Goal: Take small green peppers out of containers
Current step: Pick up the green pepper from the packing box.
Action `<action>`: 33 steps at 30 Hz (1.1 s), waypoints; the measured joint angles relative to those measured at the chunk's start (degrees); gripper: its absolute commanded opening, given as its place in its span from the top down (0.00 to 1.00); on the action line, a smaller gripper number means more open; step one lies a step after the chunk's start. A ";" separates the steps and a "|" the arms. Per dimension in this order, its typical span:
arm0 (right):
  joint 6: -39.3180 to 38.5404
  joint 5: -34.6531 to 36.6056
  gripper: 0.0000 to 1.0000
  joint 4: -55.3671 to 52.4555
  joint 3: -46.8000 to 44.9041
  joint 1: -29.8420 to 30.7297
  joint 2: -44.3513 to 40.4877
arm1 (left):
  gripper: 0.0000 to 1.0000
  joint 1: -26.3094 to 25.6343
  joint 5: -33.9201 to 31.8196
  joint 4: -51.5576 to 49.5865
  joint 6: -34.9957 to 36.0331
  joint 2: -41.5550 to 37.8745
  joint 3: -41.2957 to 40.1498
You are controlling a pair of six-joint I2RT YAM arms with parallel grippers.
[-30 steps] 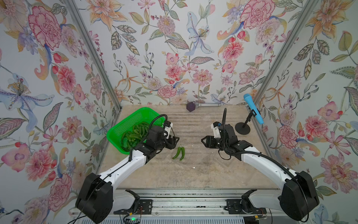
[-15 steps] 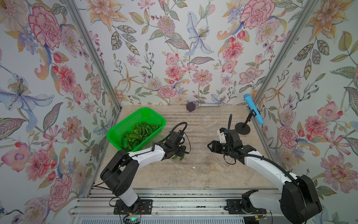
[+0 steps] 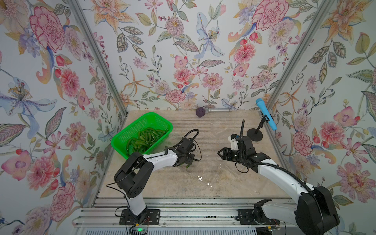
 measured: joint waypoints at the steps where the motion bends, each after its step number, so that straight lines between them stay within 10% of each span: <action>1: 0.00 -0.02 0.41 0.00 0.00 -0.11 -0.04 | 0.40 0.00 0.00 0.00 -0.02 0.20 0.20; 33: -0.20 -1.53 0.40 0.00 -0.04 -1.60 -1.20 | 0.43 0.00 6.32 3.93 -2.21 4.79 1.38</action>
